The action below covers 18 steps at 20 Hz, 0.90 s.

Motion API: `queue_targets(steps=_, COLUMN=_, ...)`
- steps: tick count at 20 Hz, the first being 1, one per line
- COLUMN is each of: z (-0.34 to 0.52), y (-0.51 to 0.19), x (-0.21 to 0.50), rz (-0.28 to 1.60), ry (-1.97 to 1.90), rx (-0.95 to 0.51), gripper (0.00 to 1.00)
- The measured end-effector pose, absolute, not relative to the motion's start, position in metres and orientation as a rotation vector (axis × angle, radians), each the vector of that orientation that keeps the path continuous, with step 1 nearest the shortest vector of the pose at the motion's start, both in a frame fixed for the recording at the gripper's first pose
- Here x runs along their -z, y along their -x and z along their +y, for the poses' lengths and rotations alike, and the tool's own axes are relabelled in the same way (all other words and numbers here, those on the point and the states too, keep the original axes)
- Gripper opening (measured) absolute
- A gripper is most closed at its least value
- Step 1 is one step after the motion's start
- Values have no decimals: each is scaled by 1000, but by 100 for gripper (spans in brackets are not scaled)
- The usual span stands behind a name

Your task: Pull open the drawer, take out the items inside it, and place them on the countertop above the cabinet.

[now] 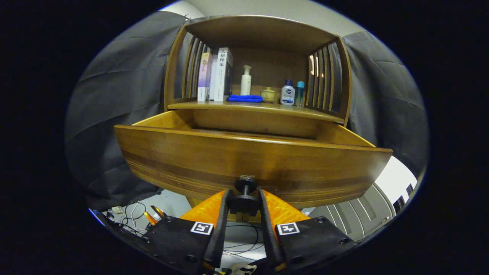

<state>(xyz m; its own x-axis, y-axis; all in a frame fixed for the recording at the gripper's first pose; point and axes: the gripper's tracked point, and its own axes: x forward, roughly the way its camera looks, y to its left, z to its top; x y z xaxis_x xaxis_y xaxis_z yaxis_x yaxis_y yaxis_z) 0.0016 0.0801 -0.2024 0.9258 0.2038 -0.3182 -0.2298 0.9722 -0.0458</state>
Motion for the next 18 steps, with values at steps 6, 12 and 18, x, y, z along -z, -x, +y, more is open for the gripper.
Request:
queue_targets(steps=6, z=64, y=5, x=110, rz=97, ry=2, rx=-177, gripper=95)
queue_targets(steps=12, z=57, y=-31, x=76, rz=158, ry=-23, rx=-72, gripper=96)
queue_targets(steps=18, z=61, y=-80, x=92, rz=371, ry=56, rx=-27, gripper=97)
